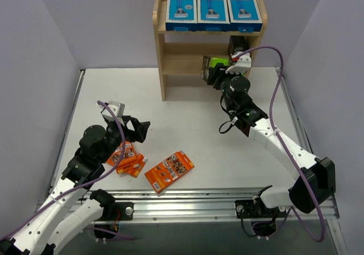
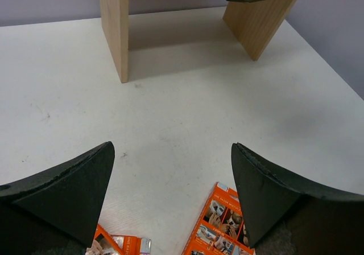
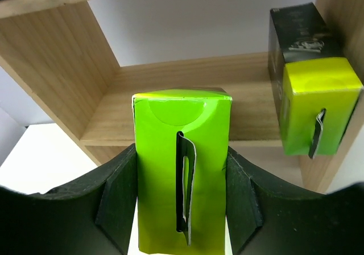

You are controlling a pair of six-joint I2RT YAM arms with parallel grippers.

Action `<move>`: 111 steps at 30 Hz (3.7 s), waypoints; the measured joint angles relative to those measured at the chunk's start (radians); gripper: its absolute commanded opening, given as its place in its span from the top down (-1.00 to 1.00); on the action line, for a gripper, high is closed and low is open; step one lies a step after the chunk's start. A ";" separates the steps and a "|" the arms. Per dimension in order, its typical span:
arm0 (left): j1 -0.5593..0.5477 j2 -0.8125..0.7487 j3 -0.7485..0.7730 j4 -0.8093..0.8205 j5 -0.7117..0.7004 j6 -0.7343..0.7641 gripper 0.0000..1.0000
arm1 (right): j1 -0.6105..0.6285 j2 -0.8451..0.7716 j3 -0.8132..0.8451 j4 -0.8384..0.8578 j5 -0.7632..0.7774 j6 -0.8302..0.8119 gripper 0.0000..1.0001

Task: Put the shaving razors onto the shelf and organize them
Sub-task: Place the shaving razor onto shelf

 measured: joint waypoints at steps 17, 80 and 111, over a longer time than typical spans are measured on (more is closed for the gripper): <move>0.005 -0.005 0.002 0.001 0.038 0.003 -0.85 | -0.029 0.051 0.084 0.098 -0.048 -0.084 1.00; 0.013 0.094 0.002 -0.009 0.183 0.018 -0.86 | -0.139 0.362 0.134 0.116 0.023 -0.180 0.85; 0.013 0.121 0.002 -0.010 0.225 0.017 -0.86 | -0.221 0.375 0.151 0.109 -0.130 -0.205 0.55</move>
